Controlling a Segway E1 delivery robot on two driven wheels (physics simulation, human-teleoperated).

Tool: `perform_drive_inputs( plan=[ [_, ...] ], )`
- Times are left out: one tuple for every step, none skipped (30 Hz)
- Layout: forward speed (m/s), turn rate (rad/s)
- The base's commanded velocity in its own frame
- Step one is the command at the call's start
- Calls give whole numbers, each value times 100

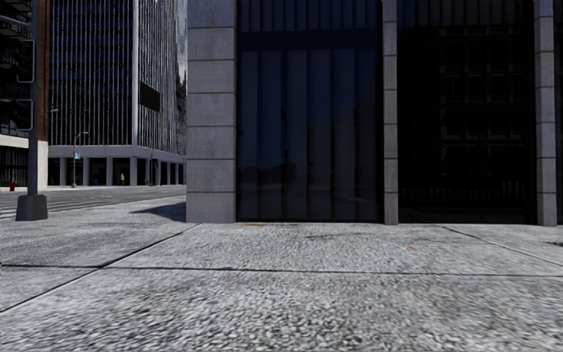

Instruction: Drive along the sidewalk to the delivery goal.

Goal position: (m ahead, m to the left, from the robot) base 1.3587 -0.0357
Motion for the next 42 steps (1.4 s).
perform_drive_inputs(
  plan=[
    [100, 0],
    [100, 0],
    [100, 0],
    [107, 0],
    [116, 0],
    [120, 0],
    [120, 0],
    [121, 0],
    [122, 0],
    [122, 0],
    [122, 0],
    [122, 0],
    [122, 0],
    [122, 0],
    [122, 0],
    [122, 0],
    [122, 0],
    [122, 0],
    [122, 0],
    [131, 0],
    [138, 0],
    [145, 0],
    [148, 0],
    [148, 0],
    [150, 0],
    [152, 0],
    [153, 0],
    [153, 0],
    [153, 0],
    [153, 0],
    [153, 0],
    [153, 0],
    [153, 0],
    [153, 0],
    [153, 0],
    [153, 0],
    [150, 0],
    [141, 0],
    [135, 0],
    [131, 0],
    [131, 0],
    [127, 0]
  ],
)
